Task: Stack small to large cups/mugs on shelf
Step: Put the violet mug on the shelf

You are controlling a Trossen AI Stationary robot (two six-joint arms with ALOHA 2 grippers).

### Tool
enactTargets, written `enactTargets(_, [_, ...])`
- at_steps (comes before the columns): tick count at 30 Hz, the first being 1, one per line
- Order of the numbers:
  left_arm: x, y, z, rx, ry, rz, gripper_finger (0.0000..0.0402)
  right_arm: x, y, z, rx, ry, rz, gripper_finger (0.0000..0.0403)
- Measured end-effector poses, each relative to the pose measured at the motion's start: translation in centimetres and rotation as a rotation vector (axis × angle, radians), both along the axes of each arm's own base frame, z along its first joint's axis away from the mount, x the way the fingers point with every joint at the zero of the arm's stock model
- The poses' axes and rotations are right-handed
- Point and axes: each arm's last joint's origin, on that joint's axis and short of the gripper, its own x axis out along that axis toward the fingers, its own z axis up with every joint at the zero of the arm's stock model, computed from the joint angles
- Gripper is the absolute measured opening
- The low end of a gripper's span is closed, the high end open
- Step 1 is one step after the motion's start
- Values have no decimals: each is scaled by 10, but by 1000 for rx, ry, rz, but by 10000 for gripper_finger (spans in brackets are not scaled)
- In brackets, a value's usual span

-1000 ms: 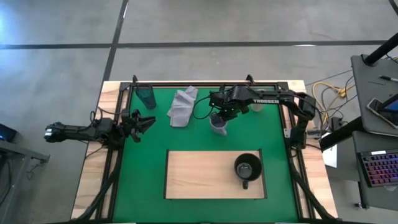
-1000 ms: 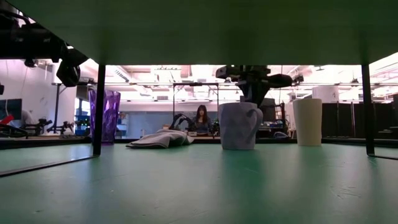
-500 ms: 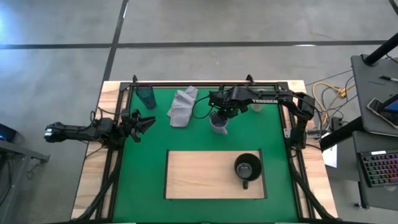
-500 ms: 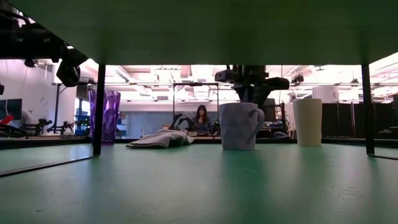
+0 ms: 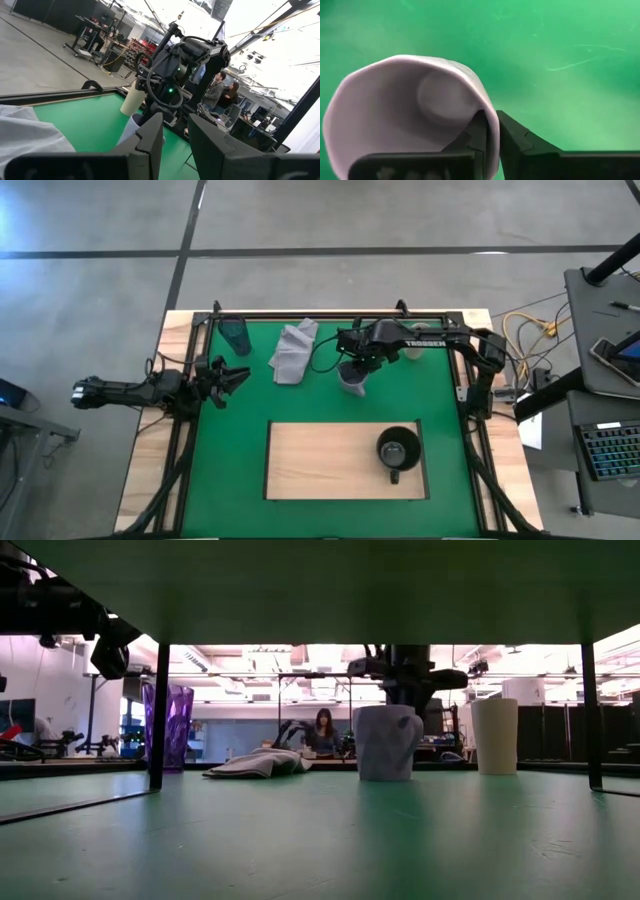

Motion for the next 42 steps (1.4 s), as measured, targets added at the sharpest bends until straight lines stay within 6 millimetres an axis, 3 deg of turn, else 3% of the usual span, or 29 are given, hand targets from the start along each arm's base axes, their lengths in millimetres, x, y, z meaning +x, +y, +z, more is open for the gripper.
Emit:
enactTargets(5, [0,0,0,-1,0,4,77,3,4,16,46,-31,-12,16])
enactTargets(10, [0,0,0,0,2,7,77,5,26,78,20,-53,-36,14])
enactTargets(15, [0,0,0,0,3,9,77,-8,59,147,-16,-47,-80,14])
enactTargets(22, [0,0,-2,0,15,10,77,-10,97,197,24,-258,-168,14])
enactTargets(25, [0,0,-2,1,16,9,77,-8,119,203,84,-291,-166,14])
enactTargets(32, [0,0,-1,0,9,9,77,-9,174,194,202,-241,-183,13])
enactTargets(42, [0,0,3,-2,-38,-1,77,-22,218,193,264,-221,-286,13])
